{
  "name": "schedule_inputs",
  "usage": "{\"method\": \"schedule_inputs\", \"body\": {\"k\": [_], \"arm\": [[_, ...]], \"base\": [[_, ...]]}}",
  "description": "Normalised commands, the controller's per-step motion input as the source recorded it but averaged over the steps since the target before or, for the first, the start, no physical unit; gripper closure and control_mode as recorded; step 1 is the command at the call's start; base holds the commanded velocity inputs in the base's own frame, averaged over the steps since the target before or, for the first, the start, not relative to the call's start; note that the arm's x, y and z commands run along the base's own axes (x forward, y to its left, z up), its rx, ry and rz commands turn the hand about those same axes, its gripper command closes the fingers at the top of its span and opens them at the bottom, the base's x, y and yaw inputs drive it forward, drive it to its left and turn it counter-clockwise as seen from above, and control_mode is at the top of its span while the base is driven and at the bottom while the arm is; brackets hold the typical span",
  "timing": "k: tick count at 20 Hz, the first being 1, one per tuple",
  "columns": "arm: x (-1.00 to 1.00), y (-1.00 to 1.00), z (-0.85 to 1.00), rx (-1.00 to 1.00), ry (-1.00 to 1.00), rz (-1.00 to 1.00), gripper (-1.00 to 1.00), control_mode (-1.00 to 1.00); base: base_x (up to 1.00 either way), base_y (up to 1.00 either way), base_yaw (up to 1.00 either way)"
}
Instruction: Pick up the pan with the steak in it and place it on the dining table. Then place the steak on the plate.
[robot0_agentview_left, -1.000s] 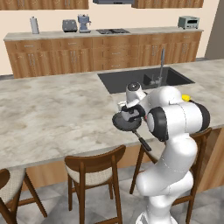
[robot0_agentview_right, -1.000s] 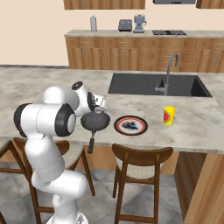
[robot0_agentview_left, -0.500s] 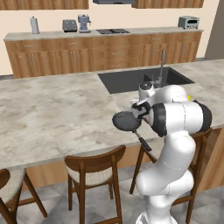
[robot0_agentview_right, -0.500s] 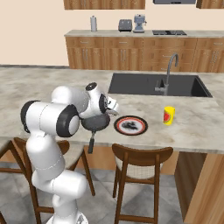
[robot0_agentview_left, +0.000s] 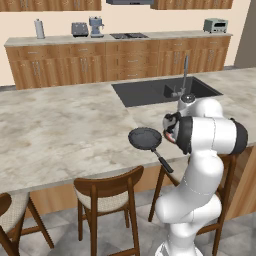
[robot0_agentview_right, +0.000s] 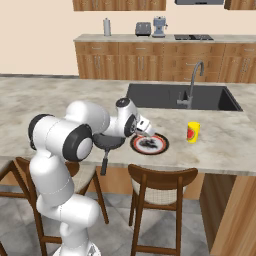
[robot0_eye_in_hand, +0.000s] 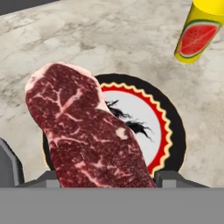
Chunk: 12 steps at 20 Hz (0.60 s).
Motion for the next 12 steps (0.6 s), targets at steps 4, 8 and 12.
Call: {"method": "schedule_inputs", "body": {"k": [4,8,12], "arm": [[0.00,-0.02,-0.02,0.02,0.00,-0.01,1.00,-1.00],[0.13,-0.13,-0.16,0.04,0.00,0.00,1.00,-1.00],[0.19,-0.14,-0.23,0.05,0.00,0.00,1.00,-1.00]], "base": [[0.00,0.00,0.00],[0.00,0.00,0.00],[0.00,0.00,0.00]]}}
